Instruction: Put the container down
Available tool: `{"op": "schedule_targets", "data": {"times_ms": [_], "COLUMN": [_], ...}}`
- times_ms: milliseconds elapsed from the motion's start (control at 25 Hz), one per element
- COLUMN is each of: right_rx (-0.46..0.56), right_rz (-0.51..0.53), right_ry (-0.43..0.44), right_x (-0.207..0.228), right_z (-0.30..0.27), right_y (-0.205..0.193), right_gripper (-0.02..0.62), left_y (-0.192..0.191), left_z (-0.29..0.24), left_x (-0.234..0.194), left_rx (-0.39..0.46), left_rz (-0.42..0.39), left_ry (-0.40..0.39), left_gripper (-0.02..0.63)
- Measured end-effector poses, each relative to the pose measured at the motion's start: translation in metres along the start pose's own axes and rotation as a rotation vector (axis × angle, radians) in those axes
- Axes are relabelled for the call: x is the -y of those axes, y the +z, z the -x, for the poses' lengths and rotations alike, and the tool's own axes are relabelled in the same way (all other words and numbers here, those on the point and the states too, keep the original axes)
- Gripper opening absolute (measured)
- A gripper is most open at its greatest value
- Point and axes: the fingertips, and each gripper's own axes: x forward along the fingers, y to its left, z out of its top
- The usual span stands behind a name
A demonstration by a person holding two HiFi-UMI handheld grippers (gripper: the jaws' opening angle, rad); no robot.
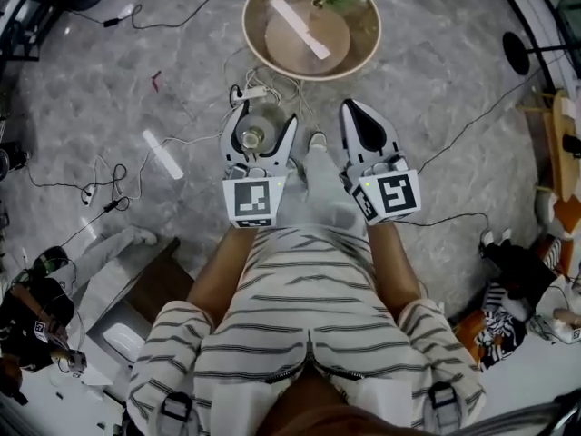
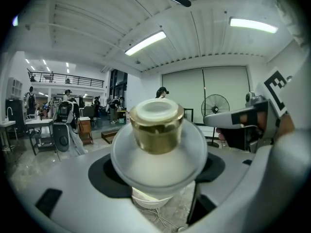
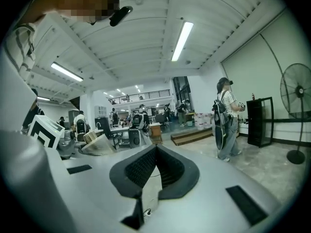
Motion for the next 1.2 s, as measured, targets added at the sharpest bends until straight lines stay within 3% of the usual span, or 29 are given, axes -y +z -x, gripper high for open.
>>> {"op": "schedule_targets", "data": {"times_ms": [600, 1200], "right_rx": [-0.073, -0.185], "right_rz": [-0.02, -0.077], "right_ry": [0.055, 0.062], "right_x": [0.104, 0.15], "right_z": [-0.1, -0.165], "right_y": [-0.05, -0.158], "right_gripper": [0.008, 0.008], "left_y": [-0.05, -0.151], "left_z": [-0.136, -0.237], "left_x": [-0.011, -0.031], "left_rx": [-0.073, -0.165], "left_rz": [0.016, 0.025], "left_ry": [0.065, 0.078], "left_gripper": [0.334, 0.334]}}
